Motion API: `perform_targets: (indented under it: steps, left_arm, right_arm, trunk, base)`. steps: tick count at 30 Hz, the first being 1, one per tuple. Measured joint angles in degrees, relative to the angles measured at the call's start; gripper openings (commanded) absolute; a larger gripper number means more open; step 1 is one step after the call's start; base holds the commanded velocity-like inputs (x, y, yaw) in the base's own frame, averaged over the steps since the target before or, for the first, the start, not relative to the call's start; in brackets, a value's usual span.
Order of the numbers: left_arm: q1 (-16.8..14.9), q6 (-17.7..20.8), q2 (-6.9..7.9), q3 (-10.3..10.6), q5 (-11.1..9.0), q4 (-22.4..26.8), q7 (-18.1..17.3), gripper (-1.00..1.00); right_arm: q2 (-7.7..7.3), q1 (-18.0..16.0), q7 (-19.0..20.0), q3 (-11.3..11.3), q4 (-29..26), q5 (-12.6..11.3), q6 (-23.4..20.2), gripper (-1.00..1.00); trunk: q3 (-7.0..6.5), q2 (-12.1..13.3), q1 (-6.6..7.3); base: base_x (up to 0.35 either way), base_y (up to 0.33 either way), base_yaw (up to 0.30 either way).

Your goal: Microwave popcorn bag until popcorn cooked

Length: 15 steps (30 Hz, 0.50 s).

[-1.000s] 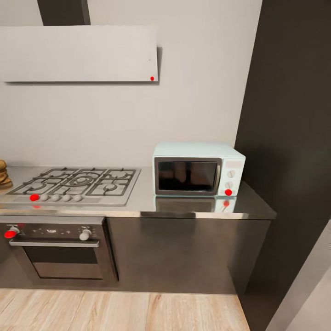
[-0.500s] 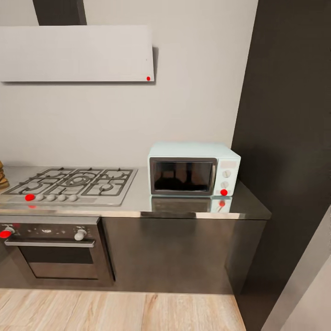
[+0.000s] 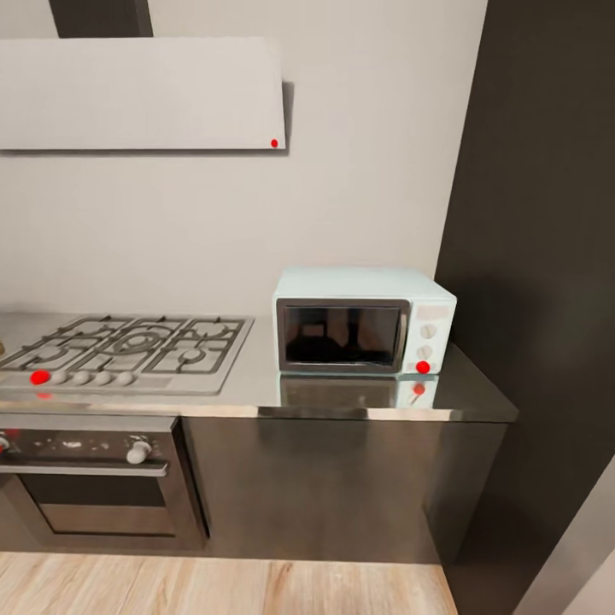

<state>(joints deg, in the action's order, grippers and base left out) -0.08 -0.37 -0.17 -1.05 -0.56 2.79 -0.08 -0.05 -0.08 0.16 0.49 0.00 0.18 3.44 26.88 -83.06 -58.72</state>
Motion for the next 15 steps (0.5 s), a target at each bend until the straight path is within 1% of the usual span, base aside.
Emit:
perform_targets:
  steps: [6, 11, 15]
  left_arm:
    - [0.0, 0.02, 0.0, 0.0, 0.0, 0.01, 0.0, 1.0]
    - [0.0, 0.02, 0.0, 0.0, 0.0, 0.01, 0.0, 1.0]
    - [0.0, 0.0, -0.08, -0.07, 0.0, 0.01, 0.0, 1.0]
  right_arm:
    - [-0.13, 0.0, 0.0, -0.01, 0.0, -0.04, -0.04, 1.0]
    - [0.07, 0.0, -0.59, 0.03, -0.04, 0.33, -0.07, 1.0]
    - [0.2, -0.01, -0.65, -0.06, -1.95, 0.38, -0.54, 1.0]
  trunk:
    - [0.0, 0.0, -0.02]
    - [0.0, 0.0, -0.02]
    - [0.0, 0.0, -0.02]
  base:
    - [0.017, 0.0, 0.0]
    - [0.0, 0.0, 0.0]
    - [0.0, 0.0, 0.0]
